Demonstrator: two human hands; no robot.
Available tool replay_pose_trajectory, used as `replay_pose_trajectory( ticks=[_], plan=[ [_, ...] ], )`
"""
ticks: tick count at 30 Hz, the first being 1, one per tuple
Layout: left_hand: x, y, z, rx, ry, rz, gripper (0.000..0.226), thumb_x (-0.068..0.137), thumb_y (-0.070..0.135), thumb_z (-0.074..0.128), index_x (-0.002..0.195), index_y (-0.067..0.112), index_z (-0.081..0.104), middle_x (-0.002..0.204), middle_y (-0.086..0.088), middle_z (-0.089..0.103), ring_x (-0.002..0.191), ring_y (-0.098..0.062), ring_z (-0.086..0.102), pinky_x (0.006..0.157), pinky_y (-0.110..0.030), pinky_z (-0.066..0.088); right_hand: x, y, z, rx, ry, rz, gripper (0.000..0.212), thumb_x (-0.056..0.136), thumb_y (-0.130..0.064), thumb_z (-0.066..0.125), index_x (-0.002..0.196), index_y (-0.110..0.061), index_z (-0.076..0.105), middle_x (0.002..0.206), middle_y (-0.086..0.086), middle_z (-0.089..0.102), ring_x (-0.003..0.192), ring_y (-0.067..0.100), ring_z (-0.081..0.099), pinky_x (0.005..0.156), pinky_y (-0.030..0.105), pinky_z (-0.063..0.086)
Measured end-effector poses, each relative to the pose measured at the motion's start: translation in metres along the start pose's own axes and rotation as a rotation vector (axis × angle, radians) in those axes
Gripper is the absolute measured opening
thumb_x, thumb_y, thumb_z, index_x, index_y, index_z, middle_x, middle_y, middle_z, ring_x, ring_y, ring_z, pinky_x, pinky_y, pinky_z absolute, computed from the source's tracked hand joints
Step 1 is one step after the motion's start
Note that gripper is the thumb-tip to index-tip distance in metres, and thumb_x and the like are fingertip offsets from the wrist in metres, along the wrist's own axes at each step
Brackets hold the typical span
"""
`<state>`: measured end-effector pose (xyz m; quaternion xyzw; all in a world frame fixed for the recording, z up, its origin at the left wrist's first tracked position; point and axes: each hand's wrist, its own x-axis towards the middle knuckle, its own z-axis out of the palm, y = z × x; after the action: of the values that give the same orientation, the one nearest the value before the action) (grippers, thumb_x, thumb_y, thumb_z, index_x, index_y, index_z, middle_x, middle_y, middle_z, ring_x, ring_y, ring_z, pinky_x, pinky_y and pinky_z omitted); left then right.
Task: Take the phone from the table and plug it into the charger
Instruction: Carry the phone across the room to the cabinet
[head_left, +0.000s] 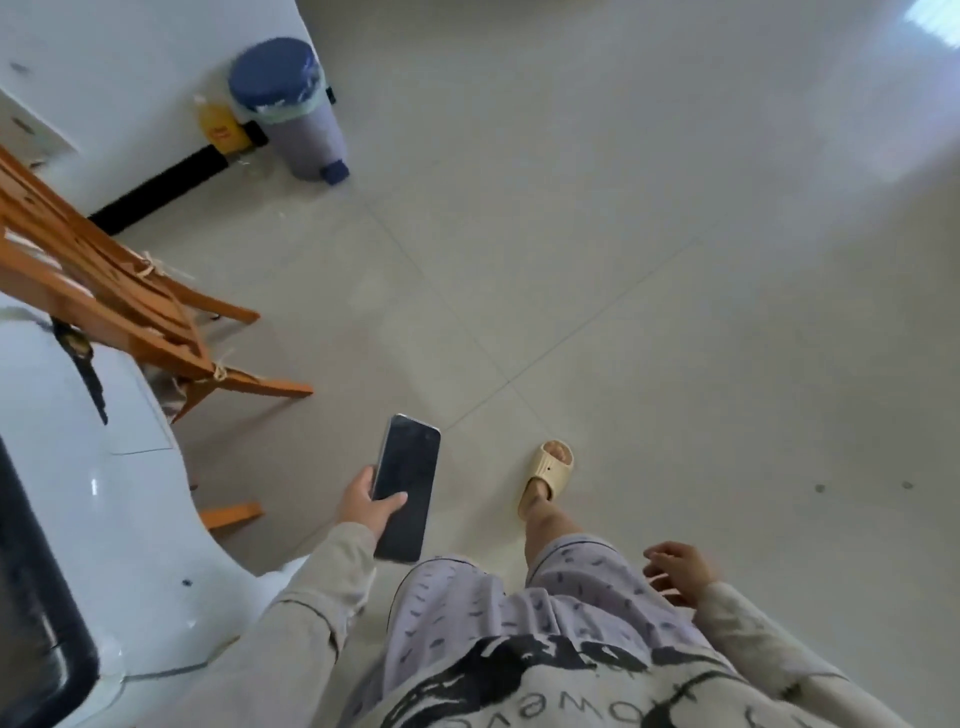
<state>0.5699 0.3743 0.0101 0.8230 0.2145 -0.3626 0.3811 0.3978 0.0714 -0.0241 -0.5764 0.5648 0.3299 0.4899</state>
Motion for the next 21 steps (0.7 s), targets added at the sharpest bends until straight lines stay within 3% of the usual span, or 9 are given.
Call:
replay_pose_trajectory(
  ticks=[3, 9, 14, 18, 21],
  plan=[
    [0.018, 0.034, 0.022, 0.062, 0.021, -0.029, 0.018, 0.08, 0.001, 0.062, 0.091, 0.007, 0.049, 0.108, -0.021, 0.064, 0.103, -0.039, 0.059, 0.087, -0.042, 0.045, 0.015, -0.048, -0.029, 0.024, -0.024, -0.041, 0.01, 0.093, -0.003, 0.041, 0.094, -0.003, 0.051, 0.063, 0.006, 0.05, 0.051, 0.017, 0.046, 0.041, 0.02, 0.037],
    [0.051, 0.101, 0.051, 0.236, 0.062, 0.011, 0.031, 0.08, 0.002, 0.063, 0.11, -0.004, 0.056, 0.113, -0.024, 0.065, 0.104, -0.038, 0.06, 0.088, -0.04, 0.045, 0.03, -0.139, -0.095, 0.043, -0.044, -0.141, 0.029, 0.094, -0.002, 0.04, 0.117, 0.011, 0.052, 0.065, 0.004, 0.05, 0.052, 0.015, 0.046, 0.033, 0.012, 0.036],
    [0.078, 0.157, 0.066, 0.268, 0.069, 0.01, 0.02, 0.08, 0.003, 0.063, 0.098, 0.003, 0.054, 0.111, -0.024, 0.065, 0.101, -0.039, 0.06, 0.078, -0.034, 0.039, 0.042, -0.197, -0.142, 0.131, -0.029, -0.23, 0.031, 0.093, -0.002, 0.04, 0.118, 0.013, 0.051, 0.067, 0.003, 0.052, 0.054, 0.014, 0.048, 0.047, 0.019, 0.038],
    [0.109, 0.208, 0.079, 0.284, 0.075, 0.008, 0.025, 0.08, 0.001, 0.063, 0.104, -0.002, 0.056, 0.112, -0.025, 0.064, 0.103, -0.04, 0.059, 0.077, -0.034, 0.038, 0.061, -0.231, -0.168, 0.183, -0.018, -0.22, 0.03, 0.094, -0.002, 0.039, 0.118, 0.011, 0.052, 0.067, 0.002, 0.052, 0.054, 0.013, 0.049, 0.043, 0.015, 0.039],
    [0.139, 0.254, 0.089, 0.282, 0.061, 0.016, 0.026, 0.08, 0.0, 0.063, 0.105, -0.004, 0.056, 0.112, -0.027, 0.064, 0.103, -0.041, 0.059, 0.086, -0.042, 0.044, 0.079, -0.257, -0.187, 0.234, -0.006, -0.181, 0.031, 0.093, -0.002, 0.039, 0.118, 0.011, 0.052, 0.068, 0.002, 0.053, 0.054, 0.014, 0.049, 0.042, 0.014, 0.039]
  ],
)
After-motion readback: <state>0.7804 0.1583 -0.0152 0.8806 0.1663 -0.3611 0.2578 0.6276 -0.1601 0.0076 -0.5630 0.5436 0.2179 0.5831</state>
